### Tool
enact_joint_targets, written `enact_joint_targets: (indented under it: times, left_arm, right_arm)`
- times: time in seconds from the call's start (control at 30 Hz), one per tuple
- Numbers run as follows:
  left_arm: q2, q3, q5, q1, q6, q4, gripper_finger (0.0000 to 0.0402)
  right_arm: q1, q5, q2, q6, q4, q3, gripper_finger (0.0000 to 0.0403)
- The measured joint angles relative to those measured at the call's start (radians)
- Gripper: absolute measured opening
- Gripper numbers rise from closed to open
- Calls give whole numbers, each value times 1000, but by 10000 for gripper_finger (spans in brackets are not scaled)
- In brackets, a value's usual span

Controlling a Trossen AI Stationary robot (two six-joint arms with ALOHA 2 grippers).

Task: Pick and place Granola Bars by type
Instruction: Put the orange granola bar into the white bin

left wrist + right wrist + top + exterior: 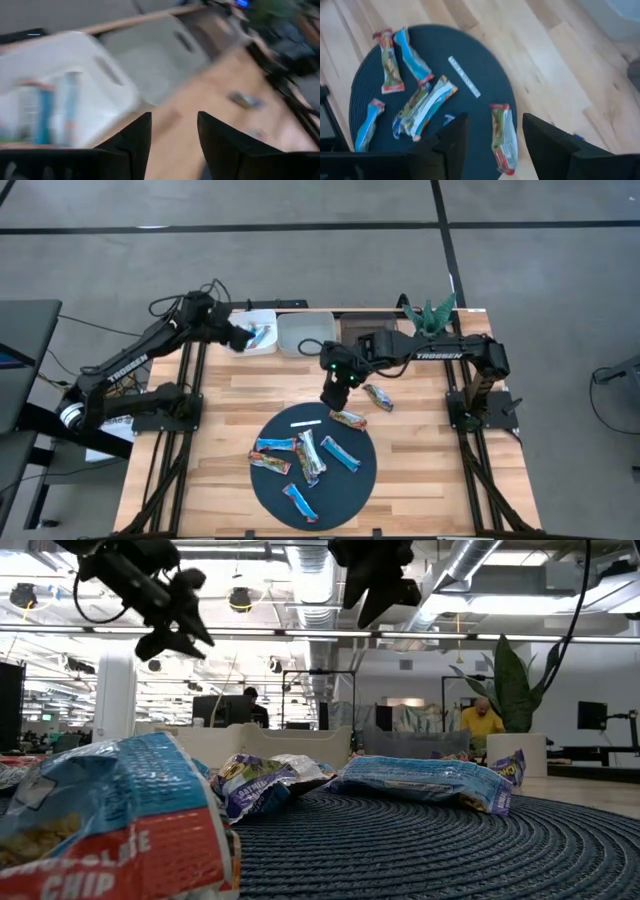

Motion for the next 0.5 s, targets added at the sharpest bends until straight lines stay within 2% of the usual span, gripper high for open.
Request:
enact_joint_targets:
  times: [0.27,0.5]
  left_arm:
    - [-57,0,83,-298,-47,-7,126]
    - [-67,0,68,-488,-119,2,124]
  right_arm:
    - [87,-2,0,26,4,-5,175]
    - [184,-98,5,194,236,-125,175]
